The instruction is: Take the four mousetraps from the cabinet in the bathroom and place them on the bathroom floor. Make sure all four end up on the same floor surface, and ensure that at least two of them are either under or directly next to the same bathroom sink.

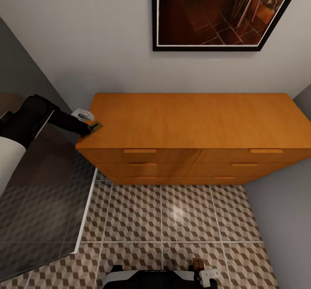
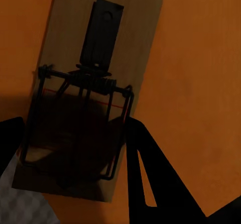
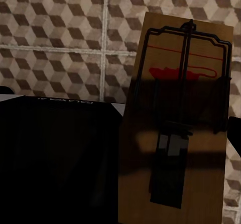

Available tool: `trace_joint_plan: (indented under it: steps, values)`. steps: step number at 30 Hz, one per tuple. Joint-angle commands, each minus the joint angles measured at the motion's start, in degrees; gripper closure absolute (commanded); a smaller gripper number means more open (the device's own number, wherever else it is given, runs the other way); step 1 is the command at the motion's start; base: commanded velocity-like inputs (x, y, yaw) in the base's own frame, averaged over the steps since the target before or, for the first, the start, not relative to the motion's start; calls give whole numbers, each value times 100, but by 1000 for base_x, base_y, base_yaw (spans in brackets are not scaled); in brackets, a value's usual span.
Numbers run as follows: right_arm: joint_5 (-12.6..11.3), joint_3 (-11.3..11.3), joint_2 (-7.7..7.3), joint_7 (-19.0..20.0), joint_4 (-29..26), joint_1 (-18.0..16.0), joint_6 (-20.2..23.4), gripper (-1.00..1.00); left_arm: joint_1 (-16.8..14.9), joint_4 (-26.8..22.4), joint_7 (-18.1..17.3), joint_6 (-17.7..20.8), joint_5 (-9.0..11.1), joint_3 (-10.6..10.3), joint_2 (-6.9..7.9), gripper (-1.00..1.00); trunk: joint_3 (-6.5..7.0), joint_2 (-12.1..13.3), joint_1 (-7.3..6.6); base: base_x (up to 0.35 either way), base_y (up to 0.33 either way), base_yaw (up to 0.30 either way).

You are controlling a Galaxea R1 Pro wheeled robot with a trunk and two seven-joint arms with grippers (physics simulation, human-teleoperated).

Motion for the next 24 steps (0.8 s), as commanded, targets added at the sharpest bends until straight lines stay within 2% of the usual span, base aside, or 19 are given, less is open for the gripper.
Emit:
trace_joint_plan:
  steps: [1,12,18,24]
  values:
    - [-75,23,1,56,11,-6,-27,100,48,67,-60,-16,-88,-10,4,100,-9,-4,7,0,0,0]
    - [-75,22,1,56,11,-6,-27,100,48,-29,-56,-7,-95,3,4,100,-9,-4,7,0,0,0]
    - [-75,21,1,56,11,-6,-27,100,48,-502,-65,40,-91,39,4,100,-9,-4,7,0,0,0]
    - [-75,22,1,56,11,-6,-27,100,48,-902,-544,75,-102,75,4,100,-9,-4,7,0,0,0]
